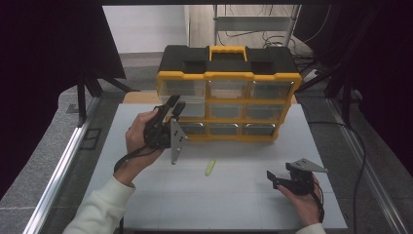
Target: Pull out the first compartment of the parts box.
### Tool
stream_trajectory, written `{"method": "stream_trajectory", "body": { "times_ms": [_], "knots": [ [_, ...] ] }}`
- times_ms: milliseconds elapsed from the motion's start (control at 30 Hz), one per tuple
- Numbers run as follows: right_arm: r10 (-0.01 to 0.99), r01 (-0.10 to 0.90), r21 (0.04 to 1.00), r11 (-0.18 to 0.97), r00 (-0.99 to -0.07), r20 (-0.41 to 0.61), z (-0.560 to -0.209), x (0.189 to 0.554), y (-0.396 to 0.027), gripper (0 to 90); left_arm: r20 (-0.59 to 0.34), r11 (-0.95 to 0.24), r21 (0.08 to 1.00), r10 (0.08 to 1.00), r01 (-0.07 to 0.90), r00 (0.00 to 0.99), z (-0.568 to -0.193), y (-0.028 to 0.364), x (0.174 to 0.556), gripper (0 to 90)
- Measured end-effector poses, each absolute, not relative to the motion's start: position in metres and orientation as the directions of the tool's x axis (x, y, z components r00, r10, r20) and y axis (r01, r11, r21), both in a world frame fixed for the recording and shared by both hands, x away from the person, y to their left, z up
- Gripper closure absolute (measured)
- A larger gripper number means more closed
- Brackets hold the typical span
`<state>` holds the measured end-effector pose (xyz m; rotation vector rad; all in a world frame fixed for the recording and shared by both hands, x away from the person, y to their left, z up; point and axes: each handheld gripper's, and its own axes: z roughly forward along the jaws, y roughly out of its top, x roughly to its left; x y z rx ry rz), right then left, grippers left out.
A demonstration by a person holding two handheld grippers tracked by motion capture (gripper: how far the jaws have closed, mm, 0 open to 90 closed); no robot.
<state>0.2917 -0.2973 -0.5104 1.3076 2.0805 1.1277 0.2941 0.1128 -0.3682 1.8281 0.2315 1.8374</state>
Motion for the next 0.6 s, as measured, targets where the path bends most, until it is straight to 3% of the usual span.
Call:
{"method": "stream_trajectory", "body": {
  "times_ms": [600],
  "knots": [
    [0.886,0.533,0.816,0.224,-0.460,0.057,-0.5105,0.2918,-0.2974,16.5,0.874,-0.839,0.480,0.482,-0.255,0.061,-0.3685,0.1142,0.2836,68.6]
  ]
}}
